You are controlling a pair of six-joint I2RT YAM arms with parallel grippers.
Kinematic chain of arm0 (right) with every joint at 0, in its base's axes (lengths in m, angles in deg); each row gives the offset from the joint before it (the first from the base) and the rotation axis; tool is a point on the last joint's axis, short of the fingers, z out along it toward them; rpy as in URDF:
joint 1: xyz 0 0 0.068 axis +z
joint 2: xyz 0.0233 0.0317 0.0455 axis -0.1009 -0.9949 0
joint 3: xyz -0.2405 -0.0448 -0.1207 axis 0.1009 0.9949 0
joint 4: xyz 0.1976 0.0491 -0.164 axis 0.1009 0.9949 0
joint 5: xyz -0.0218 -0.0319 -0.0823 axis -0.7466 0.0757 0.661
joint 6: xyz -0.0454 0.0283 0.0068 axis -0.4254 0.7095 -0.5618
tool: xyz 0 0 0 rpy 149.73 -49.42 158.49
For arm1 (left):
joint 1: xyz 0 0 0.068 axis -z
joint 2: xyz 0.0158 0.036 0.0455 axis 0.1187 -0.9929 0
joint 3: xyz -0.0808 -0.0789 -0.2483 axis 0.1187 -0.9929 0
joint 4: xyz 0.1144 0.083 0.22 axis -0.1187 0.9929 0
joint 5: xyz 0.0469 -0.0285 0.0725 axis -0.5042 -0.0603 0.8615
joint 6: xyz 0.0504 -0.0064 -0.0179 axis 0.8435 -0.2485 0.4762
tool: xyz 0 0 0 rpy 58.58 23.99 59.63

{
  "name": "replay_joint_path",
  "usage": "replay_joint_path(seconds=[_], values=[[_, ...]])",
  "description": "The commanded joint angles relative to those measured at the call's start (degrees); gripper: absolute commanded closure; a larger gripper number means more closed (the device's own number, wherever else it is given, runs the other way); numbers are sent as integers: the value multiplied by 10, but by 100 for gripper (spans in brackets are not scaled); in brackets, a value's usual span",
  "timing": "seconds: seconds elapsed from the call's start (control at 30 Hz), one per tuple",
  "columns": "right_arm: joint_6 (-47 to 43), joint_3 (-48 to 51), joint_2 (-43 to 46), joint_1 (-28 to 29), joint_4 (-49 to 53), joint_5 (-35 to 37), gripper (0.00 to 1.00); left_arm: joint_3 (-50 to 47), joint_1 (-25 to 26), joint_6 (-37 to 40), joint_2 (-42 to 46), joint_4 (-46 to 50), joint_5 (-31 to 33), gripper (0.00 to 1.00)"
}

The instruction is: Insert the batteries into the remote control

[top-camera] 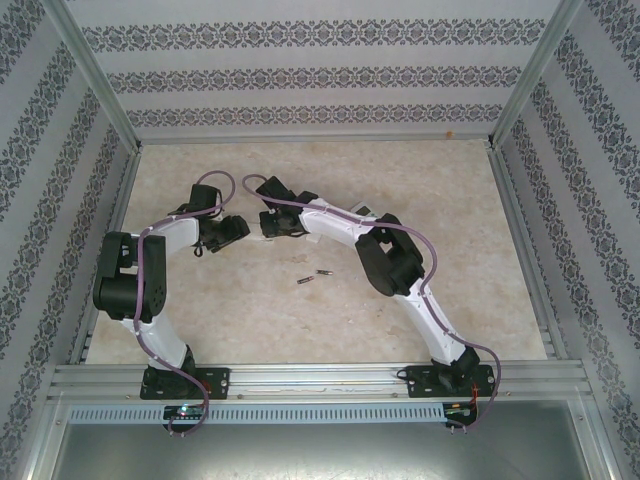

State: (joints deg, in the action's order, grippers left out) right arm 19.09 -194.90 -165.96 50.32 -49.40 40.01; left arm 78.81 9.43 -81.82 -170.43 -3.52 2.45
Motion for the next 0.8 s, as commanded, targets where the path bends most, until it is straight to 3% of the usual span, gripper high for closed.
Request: replay_joint_path(seconds=[0.0,0.17,0.77], values=[[42,14,15,4,36,-6,80,-13,-1,-13,9,-14,-19,38],[57,8,19,-5,30,-11,88,-11,0,-10,12,-11,-21,38],[46,3,46,-14,18,16,91,-9,0,2,46,11,0,38]])
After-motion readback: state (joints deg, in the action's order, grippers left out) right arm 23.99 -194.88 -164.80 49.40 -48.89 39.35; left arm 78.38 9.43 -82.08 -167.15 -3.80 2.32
